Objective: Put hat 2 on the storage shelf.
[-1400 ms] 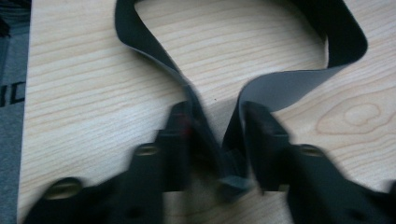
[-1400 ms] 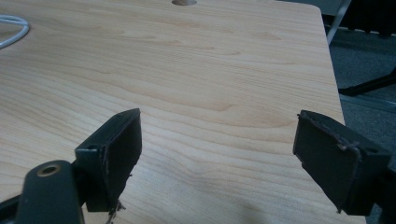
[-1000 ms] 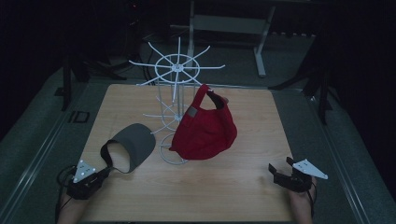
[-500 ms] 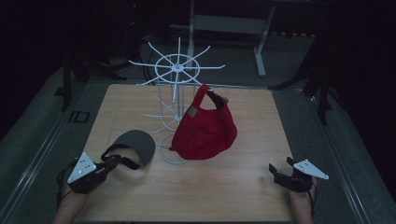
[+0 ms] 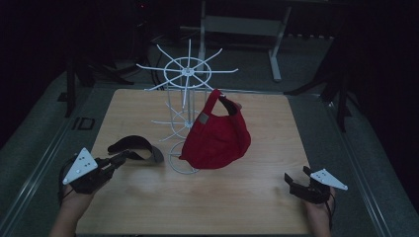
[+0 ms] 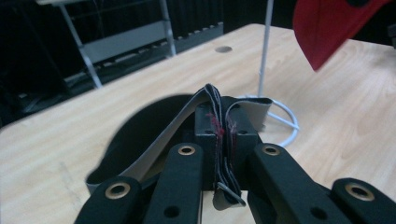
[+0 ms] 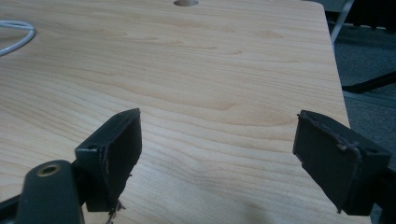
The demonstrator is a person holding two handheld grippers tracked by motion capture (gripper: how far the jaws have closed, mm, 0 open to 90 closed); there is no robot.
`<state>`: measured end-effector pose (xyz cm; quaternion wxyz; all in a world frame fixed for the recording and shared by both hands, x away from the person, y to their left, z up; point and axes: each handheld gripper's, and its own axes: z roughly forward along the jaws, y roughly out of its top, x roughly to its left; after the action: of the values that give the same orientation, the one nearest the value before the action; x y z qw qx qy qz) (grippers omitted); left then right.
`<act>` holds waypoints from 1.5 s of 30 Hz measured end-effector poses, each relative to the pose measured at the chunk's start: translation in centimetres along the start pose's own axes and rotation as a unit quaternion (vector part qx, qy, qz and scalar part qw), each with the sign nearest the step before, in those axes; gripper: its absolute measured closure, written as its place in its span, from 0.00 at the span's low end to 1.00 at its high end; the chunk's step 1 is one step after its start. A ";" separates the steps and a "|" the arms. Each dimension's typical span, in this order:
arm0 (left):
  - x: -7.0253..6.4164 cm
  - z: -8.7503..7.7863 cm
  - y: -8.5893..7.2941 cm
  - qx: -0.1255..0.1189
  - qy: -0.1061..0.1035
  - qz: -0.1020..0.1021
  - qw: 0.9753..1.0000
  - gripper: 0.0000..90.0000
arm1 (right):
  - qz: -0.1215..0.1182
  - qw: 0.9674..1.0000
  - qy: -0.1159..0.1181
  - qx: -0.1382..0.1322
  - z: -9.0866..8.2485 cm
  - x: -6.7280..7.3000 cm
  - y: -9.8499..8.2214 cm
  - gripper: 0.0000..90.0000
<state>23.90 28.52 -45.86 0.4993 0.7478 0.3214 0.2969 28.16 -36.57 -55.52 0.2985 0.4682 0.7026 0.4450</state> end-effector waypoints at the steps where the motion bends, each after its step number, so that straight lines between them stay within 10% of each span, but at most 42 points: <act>1: 0.1 0.0 0.3 -0.001 0.002 0.002 1.000 0.96 | 0.000 1.000 0.000 0.000 0.0 0.0 0.0 0.17; 28: -0.3 -3.2 7.1 -0.053 -0.032 0.055 0.997 0.96 | 0.000 1.000 0.002 -0.001 0.0 0.1 0.0 0.17; 45: -0.2 -3.4 15.5 -0.120 -0.069 0.093 0.986 0.96 | 0.002 1.000 0.003 -0.001 -0.1 0.0 0.0 0.17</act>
<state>23.99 25.65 -30.22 0.5766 0.7280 0.1770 0.3259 28.08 -36.57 -55.51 0.2964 0.4677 0.7021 0.4477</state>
